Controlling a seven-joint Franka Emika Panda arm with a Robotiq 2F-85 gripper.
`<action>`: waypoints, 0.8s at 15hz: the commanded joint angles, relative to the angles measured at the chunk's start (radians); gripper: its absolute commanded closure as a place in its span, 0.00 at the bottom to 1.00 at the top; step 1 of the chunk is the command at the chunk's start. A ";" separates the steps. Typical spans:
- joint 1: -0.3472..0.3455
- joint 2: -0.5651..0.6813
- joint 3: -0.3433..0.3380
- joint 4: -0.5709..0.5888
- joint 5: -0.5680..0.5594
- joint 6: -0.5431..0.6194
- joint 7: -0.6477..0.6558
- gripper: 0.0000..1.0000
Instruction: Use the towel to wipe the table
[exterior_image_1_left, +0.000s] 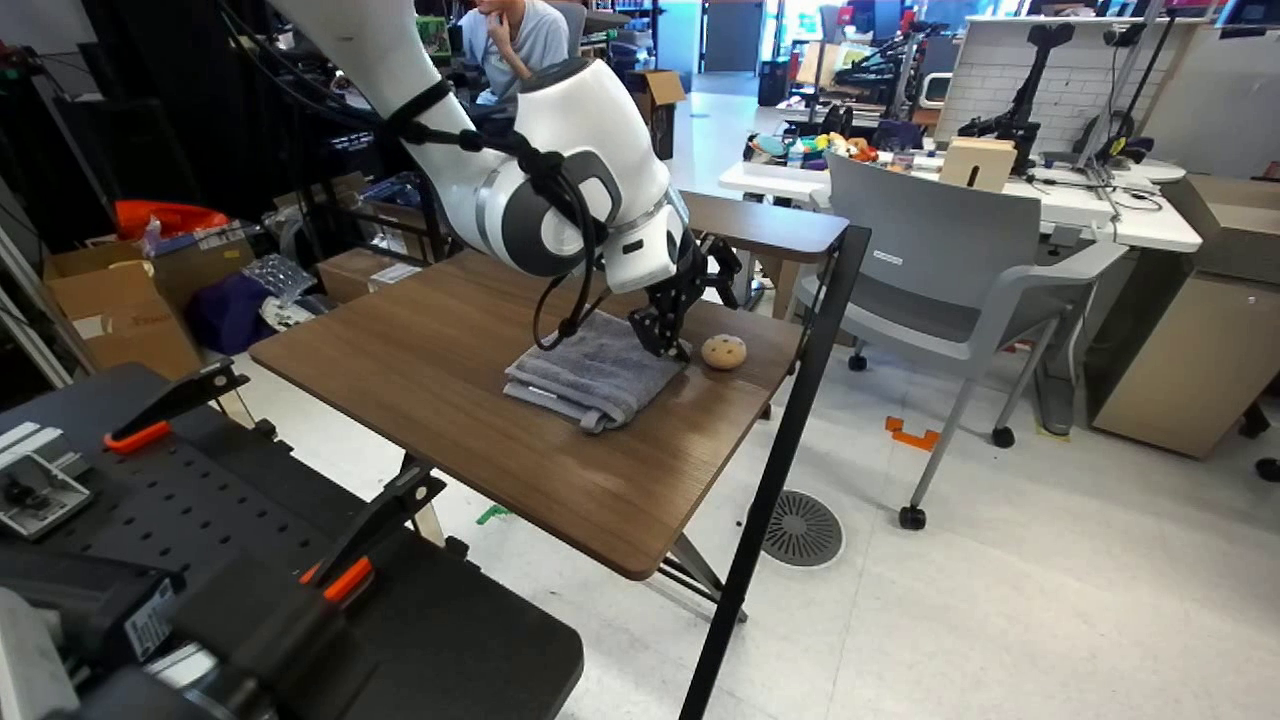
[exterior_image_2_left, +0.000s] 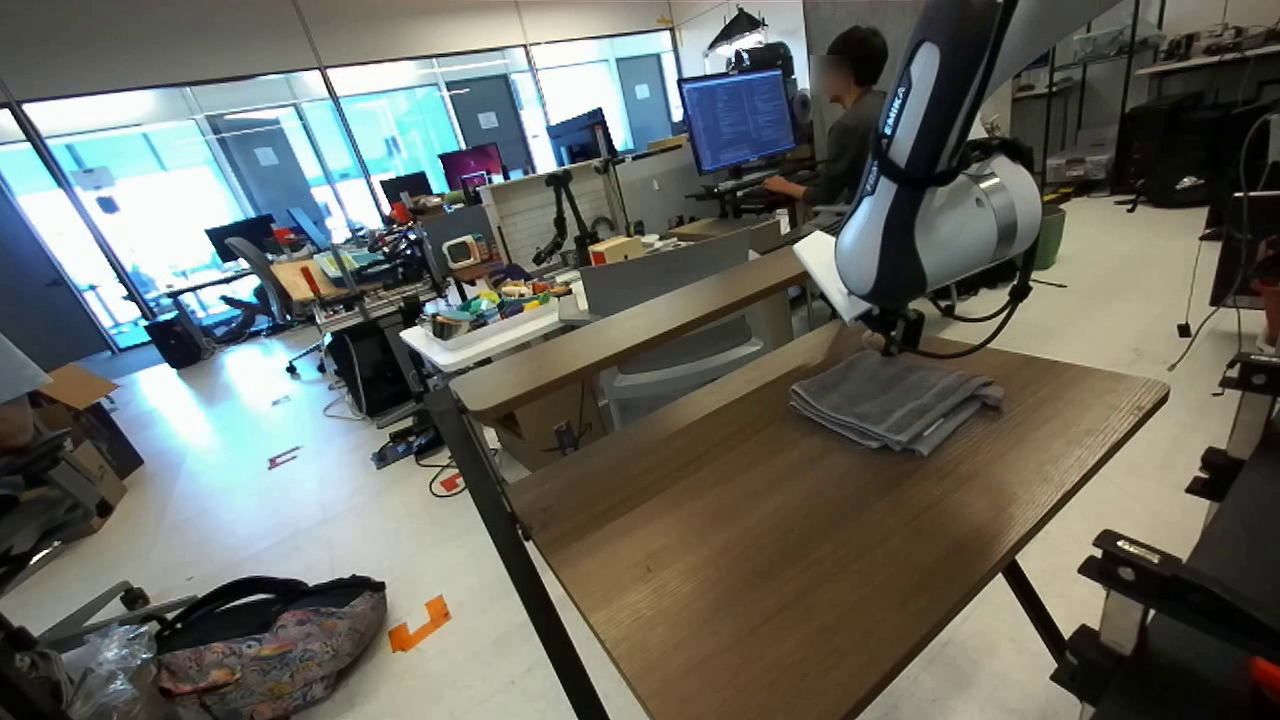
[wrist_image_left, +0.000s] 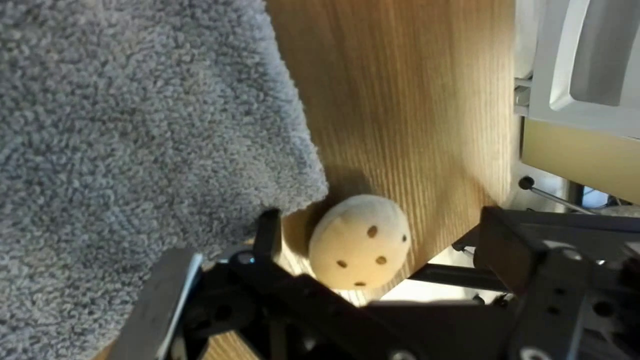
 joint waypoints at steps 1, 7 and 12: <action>-0.032 0.049 0.010 0.125 0.024 -0.042 0.012 0.00; -0.076 0.089 0.018 0.206 0.009 -0.128 0.040 0.00; -0.108 0.116 0.038 0.234 -0.001 -0.186 0.054 0.25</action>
